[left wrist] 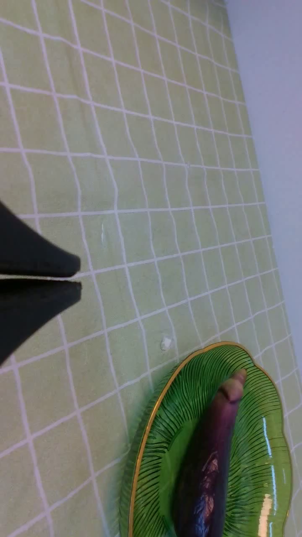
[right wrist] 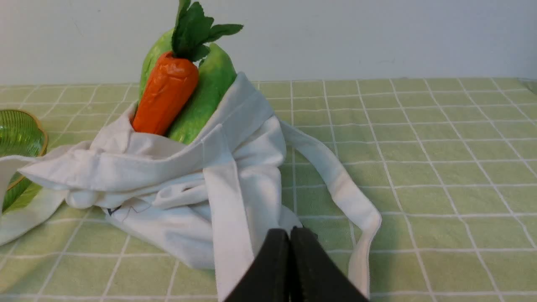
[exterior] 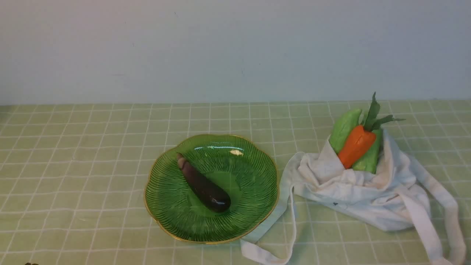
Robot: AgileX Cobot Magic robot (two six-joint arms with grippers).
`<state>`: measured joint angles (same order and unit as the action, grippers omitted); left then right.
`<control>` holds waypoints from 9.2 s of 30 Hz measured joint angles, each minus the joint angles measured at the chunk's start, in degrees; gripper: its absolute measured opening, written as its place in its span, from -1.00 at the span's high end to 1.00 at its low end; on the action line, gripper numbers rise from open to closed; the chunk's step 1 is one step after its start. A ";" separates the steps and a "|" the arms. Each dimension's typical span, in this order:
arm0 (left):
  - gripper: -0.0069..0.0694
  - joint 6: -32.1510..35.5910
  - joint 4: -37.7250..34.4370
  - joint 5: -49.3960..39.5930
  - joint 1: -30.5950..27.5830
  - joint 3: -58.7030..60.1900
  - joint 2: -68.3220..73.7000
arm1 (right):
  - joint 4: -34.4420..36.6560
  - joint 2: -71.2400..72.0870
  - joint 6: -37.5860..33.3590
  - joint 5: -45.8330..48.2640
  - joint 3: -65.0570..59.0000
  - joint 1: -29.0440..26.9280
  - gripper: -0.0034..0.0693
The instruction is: Take vegetables from bag on green coffee tablecloth place on plate.
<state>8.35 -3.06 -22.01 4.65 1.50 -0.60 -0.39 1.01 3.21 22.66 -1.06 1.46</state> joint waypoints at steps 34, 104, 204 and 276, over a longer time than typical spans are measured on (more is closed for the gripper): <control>0.83 0.00 0.00 0.00 0.00 0.00 0.00 | 0.39 0.00 0.82 -0.72 -0.13 0.00 0.94; 0.83 0.00 0.00 0.00 0.00 0.00 0.00 | 38.13 -92.93 -28.63 13.55 60.00 2.17 -0.35; 0.83 0.00 0.00 0.00 0.00 0.00 0.00 | -16.33 -12.66 19.20 2.19 35.87 24.58 0.95; 0.83 0.00 0.00 0.00 0.00 0.00 0.00 | -8.09 -0.38 5.07 -1.85 -0.42 -2.59 0.95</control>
<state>8.35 -3.06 -22.01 4.65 1.50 -0.60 -8.48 0.63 8.28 20.81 -1.47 -1.13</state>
